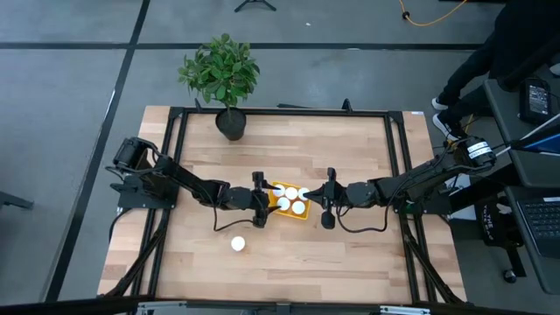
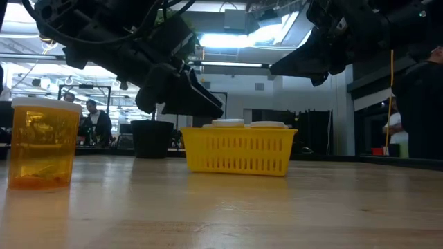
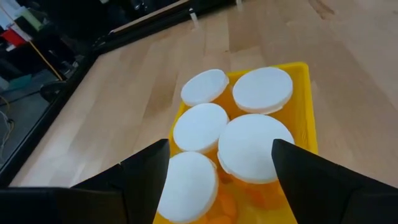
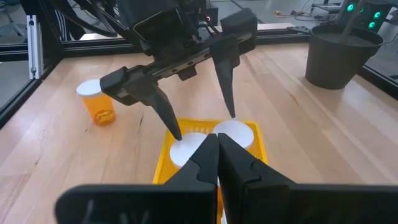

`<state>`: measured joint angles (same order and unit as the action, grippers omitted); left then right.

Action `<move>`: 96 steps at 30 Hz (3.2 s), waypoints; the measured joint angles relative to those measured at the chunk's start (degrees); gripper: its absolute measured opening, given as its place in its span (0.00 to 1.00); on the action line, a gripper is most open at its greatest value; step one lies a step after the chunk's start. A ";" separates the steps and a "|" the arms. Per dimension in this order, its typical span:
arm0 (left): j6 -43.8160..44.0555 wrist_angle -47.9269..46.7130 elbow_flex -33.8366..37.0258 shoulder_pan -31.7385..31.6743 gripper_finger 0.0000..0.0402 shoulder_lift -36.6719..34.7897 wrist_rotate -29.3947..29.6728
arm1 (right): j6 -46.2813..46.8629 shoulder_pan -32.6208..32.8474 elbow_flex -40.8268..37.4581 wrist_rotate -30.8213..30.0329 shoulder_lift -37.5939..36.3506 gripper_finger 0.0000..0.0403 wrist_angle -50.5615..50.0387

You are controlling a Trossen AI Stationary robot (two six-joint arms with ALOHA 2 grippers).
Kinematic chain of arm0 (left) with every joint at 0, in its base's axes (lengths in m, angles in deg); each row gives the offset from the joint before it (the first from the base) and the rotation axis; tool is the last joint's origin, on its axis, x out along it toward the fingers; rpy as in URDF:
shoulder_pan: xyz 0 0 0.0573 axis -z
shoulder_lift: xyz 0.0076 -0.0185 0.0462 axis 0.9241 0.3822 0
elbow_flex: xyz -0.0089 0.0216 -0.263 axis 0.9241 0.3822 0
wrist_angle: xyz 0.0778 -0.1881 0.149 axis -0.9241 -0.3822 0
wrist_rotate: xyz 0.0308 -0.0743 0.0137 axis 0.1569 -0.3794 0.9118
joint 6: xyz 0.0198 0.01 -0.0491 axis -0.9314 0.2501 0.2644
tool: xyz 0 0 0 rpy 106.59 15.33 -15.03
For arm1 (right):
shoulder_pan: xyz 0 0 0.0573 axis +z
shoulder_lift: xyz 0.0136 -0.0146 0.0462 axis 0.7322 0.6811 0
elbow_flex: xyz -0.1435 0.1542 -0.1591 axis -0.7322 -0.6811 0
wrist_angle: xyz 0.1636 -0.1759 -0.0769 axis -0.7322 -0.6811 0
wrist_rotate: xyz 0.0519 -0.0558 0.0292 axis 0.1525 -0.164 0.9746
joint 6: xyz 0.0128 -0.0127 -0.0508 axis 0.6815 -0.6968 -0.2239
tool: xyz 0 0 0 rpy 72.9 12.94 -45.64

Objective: Pick and place pill bottles into a basket
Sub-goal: Put the top orange pill bottle into the yellow bin, then put the orange pill bottle into the yellow bin

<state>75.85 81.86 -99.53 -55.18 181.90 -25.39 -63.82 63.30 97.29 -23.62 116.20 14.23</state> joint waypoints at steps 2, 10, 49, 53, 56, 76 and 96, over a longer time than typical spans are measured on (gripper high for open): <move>-0.02 0.00 0.00 -0.27 0.69 0.00 -0.04 | 0.00 0.00 0.00 -0.02 0.00 0.01 0.02; -0.04 1.08 -0.41 -2.27 0.69 0.00 -0.04 | 0.00 0.00 0.00 0.00 0.00 0.01 0.07; 0.28 -0.24 -0.57 -5.46 0.69 0.00 -4.54 | -0.02 0.00 0.00 0.00 0.00 0.01 0.07; -0.40 0.13 -0.57 -5.46 0.69 0.00 -4.52 | 0.00 0.00 0.00 0.00 0.00 0.01 0.07; -1.98 1.42 -0.57 -5.17 0.69 0.00 -4.35 | 0.00 0.01 0.00 -0.01 0.00 0.01 0.07; 1.55 -22.86 -0.55 6.87 0.69 -19.39 1.34 | -0.56 0.01 0.00 -0.01 0.00 0.01 0.00; 29.90 -57.02 -10.46 27.95 0.69 -23.52 6.41 | -1.41 0.02 0.00 0.00 0.00 0.01 0.26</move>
<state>105.76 24.84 -109.99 -27.23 158.38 -18.98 -65.23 63.32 97.29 -23.62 116.20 14.50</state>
